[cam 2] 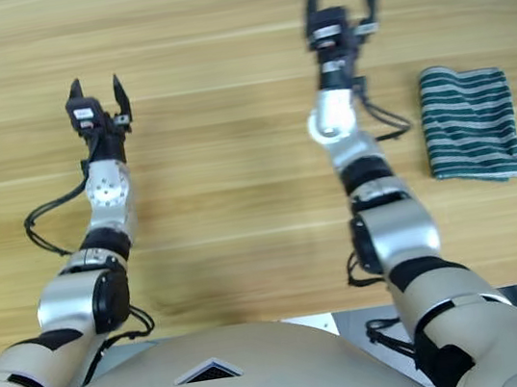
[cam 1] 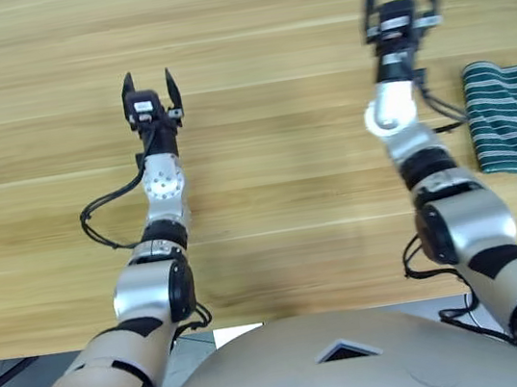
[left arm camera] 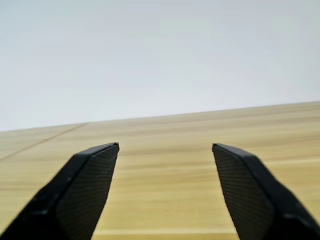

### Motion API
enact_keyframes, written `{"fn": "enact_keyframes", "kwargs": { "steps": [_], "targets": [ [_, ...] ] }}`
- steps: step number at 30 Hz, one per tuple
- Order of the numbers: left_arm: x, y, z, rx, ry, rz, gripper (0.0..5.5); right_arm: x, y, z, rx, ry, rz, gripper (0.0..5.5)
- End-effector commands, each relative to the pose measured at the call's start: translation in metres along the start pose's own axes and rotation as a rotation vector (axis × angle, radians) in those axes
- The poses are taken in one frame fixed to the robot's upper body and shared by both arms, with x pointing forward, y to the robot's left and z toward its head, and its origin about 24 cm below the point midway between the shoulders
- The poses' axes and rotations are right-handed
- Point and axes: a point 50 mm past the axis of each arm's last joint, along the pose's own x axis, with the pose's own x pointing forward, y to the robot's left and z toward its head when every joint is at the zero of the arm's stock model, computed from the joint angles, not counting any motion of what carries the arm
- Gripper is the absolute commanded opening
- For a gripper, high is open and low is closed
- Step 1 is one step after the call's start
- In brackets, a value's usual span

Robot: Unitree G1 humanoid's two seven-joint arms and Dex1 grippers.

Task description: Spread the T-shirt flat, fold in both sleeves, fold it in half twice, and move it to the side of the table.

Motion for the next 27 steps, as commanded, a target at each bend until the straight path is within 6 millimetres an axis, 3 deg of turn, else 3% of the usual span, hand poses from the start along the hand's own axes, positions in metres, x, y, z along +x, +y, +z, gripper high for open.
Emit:
{"fn": "enact_keyframes", "kwargs": {
  "steps": [1, 8, 13, 22, 27],
  "targets": [
    [0.002, -0.003, -0.007, 0.000, 0.073, 0.031, 3.87, -0.002, 0.015, -0.012, 0.107, 0.184, 0.073, 3.52],
    [-0.022, 0.030, -0.031, -0.048, 0.145, 0.119, 3.87, -0.040, 0.022, -0.035, 0.283, 0.260, 0.143, 3.52],
    [-0.035, 0.029, -0.032, -0.036, 0.092, 0.108, 3.87, -0.053, 0.016, -0.043, 0.292, 0.260, 0.155, 3.52],
    [-0.042, 0.029, -0.032, -0.046, 0.062, 0.090, 3.87, -0.055, 0.000, -0.047, 0.224, 0.225, 0.127, 3.52],
    [-0.031, 0.044, -0.034, -0.077, 0.128, 0.091, 3.87, -0.048, -0.028, -0.061, 0.081, 0.278, 0.066, 3.52]
  ]
}}
